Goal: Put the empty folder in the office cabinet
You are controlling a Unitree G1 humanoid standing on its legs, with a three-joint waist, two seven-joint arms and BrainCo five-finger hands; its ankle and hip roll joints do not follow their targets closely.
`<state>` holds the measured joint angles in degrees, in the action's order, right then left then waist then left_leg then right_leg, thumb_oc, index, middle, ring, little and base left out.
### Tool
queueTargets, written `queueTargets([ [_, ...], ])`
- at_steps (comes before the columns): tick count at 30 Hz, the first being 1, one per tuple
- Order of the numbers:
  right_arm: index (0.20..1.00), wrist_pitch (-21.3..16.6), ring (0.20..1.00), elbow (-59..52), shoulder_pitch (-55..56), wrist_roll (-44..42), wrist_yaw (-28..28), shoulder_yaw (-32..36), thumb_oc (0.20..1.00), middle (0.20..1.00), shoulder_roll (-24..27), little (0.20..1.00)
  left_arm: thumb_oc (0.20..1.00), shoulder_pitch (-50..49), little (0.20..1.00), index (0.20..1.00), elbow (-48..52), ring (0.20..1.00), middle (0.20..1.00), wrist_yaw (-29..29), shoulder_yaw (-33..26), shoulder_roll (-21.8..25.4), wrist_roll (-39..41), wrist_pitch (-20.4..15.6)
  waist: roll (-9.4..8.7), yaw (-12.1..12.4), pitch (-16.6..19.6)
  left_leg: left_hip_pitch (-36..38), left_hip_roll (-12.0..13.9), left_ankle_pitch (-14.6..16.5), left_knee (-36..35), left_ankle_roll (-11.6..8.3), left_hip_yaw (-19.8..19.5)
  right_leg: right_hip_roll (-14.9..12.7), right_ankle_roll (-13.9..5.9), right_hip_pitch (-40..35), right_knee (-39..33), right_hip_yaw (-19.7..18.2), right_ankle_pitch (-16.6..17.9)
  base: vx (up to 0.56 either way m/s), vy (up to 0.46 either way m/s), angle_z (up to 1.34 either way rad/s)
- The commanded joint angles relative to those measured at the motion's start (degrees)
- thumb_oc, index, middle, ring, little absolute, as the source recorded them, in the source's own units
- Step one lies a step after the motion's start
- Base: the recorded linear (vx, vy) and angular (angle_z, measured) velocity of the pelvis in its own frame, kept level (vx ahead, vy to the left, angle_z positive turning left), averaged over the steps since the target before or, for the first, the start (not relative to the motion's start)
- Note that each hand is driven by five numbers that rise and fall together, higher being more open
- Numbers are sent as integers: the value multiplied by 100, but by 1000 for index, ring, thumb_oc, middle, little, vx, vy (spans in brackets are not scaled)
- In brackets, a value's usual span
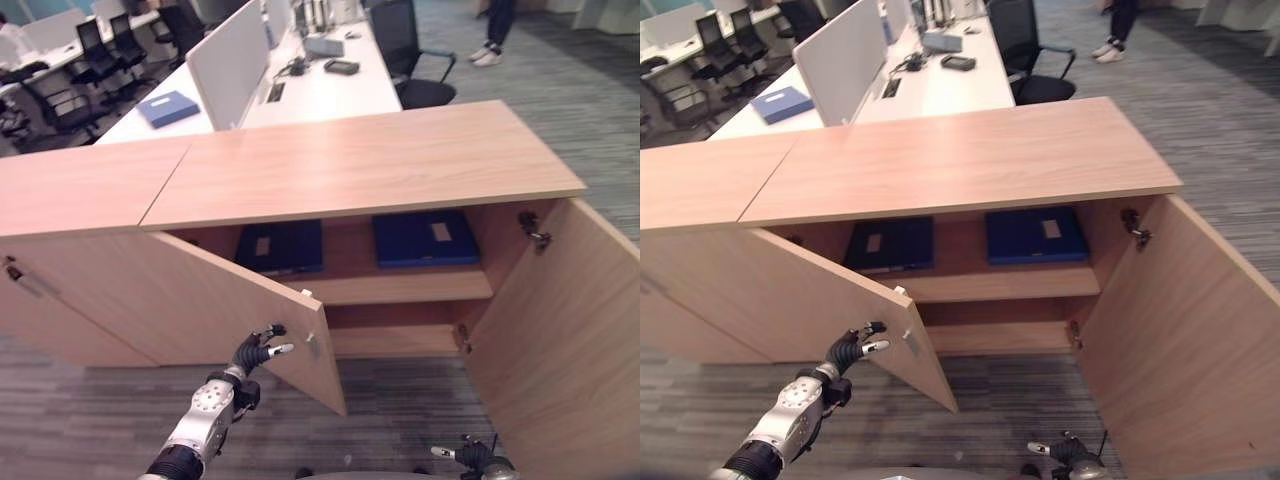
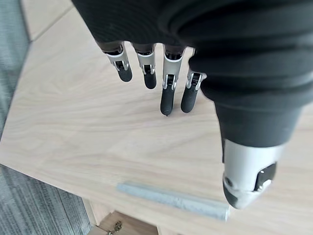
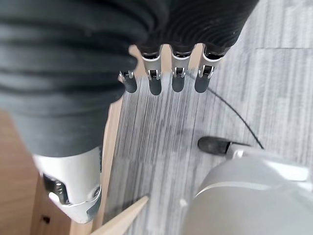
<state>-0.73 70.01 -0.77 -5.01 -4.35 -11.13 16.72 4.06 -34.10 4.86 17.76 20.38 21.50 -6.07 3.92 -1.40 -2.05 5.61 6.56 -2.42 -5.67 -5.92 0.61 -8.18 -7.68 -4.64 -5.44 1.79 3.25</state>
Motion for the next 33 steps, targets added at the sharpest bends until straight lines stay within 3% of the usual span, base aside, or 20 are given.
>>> queueTargets([
  [1,1000,-52,1000,155,-241,138,56,-151,1000,1000,-24,1000,1000,1054,1000,1000,-412,1000,1000,-232,-253,118,178,-501,-224,-36,-58,119,-138,322,67,-3,237,226,-141,-223,44,292,-467,83,22,-32],
  [18,1000,-45,1000,198,-154,161,222,-372,1000,1000,5,1000,1000,3253,1000,1000,-2088,1000,1000,-437,-160,618,455,-529,-333,-576,66,414,-197,593,67,119,1029,75,-356,-23,123,-346,-302,57,38,-24],
  [27,1000,-63,1000,207,-138,24,233,-310,1000,1000,17,1000,1000,3846,1000,1000,-2657,1000,1000,-561,-291,594,723,-520,-393,-704,57,421,-230,653,67,144,1104,3,-440,48,116,-396,-251,14,25,-6],
  [33,1000,-73,1000,205,-118,-23,231,-286,1000,1000,7,1000,1000,3680,1000,1000,-2368,1000,1000,-487,-137,507,536,-540,-448,-638,23,405,-266,676,67,167,1039,-73,-473,17,122,-303,-225,-11,15,-7],
])
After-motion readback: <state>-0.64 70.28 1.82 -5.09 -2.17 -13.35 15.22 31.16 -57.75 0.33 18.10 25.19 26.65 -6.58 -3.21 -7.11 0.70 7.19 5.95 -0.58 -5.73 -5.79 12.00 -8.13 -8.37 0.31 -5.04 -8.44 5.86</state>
